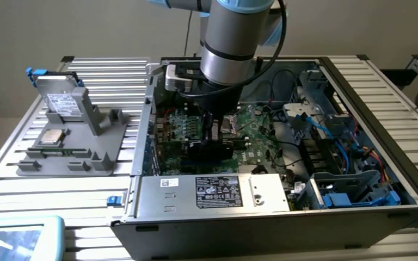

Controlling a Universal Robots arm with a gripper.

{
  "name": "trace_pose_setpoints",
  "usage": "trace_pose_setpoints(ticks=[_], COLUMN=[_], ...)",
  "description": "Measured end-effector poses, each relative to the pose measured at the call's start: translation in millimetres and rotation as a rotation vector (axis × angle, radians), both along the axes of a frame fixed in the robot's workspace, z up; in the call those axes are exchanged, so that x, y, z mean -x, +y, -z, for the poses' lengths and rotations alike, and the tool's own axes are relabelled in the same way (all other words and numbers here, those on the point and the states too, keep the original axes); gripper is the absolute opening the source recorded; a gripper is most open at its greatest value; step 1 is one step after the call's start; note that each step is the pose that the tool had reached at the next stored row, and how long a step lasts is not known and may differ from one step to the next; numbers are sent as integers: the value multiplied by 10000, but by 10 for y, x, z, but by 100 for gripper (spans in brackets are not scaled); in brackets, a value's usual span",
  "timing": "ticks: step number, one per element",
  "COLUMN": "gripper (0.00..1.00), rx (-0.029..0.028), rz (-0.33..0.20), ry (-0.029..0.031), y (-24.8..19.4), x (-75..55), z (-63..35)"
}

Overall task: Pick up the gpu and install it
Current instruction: 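Insert the gpu into the slot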

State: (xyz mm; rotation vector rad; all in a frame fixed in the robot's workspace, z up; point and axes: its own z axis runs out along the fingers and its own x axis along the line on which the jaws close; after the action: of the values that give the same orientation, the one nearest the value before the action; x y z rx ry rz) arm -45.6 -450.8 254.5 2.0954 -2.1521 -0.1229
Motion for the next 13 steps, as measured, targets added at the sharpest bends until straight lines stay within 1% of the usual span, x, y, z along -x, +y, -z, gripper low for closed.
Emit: trace_pose_setpoints(ticks=[10, 13], gripper=[27, 27], rx=[26, 41], rz=[0, 0], ry=[2, -1], y=[7, 15], x=[7, 15], z=[0, 1])
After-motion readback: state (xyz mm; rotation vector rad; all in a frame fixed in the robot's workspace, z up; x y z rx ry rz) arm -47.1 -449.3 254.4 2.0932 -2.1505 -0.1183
